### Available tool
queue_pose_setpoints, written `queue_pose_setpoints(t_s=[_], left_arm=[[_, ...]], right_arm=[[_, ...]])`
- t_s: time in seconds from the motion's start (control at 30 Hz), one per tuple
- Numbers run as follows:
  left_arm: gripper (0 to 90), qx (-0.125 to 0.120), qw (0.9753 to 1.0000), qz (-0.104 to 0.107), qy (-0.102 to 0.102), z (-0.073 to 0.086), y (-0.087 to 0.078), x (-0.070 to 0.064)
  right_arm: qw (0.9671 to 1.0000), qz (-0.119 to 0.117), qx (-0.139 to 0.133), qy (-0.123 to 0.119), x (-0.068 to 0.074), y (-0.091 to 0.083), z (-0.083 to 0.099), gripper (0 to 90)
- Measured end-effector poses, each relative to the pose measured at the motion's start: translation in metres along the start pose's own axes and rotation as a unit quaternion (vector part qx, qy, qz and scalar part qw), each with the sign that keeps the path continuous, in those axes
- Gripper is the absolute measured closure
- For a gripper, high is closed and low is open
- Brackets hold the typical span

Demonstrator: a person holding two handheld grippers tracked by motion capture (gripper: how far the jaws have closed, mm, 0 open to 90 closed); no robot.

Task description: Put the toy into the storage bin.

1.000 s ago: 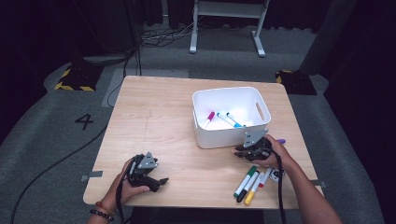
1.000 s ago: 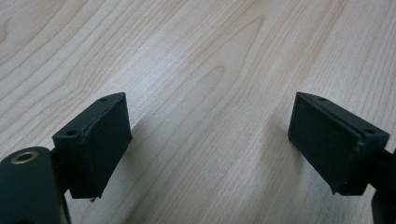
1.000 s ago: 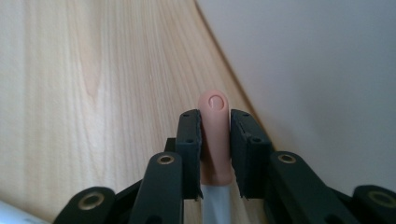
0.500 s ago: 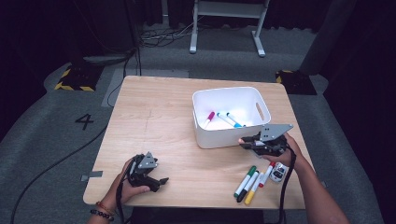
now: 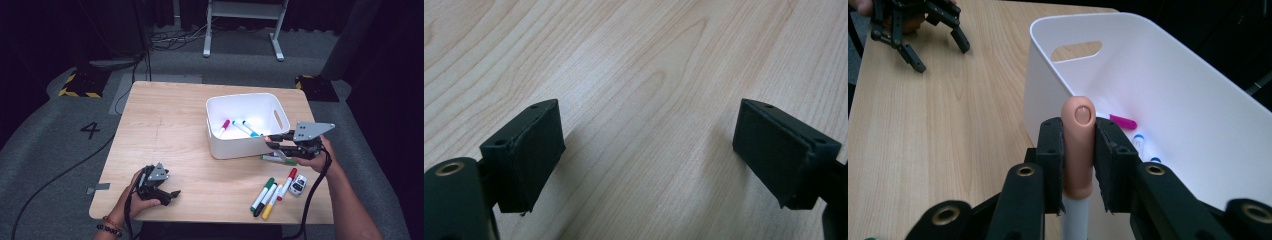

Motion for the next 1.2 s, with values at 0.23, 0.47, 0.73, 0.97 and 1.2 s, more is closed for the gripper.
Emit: queue_pose_setpoints(t_s=[0.23,0.47,0.73,0.97,1.2], left_arm=[[13.3,0.001,1.0000,-0.001,0.001,0.000,0.000,0.000],[13.3,0.001,1.0000,0.001,0.000,0.000,0.000,0.000],[13.3,0.001,1.0000,-0.001,0.002,0.000,0.000,0.000],[13.3,0.000,1.0000,0.000,0.001,0.000,0.000,0.000],[13.3,0.001,1.0000,-0.001,0.002,0.000,0.000,0.000]], right_arm=[[0.9999,0.011,-0.009,0.000,-0.007,-0.012,-0.017,74.2],[0.9997,0.022,-0.006,-0.009,-0.014,-0.021,-0.037,74.2],[0.9992,0.036,-0.001,-0.016,-0.026,-0.024,-0.053,74.2],[0.9989,0.044,0.006,-0.015,-0.033,-0.023,-0.063,74.2],[0.9986,0.050,0.009,-0.016,-0.042,-0.018,-0.070,74.2]])
Point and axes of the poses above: each handheld gripper's, and its own axes: y roughly forward along the jaws, z roughly out of its underside, x roughly to its left, the point moved 4 cm from there along y, roughly forward along the jaws, and after that the axes turned 3 degrees about -x, right-handed, at the moved point
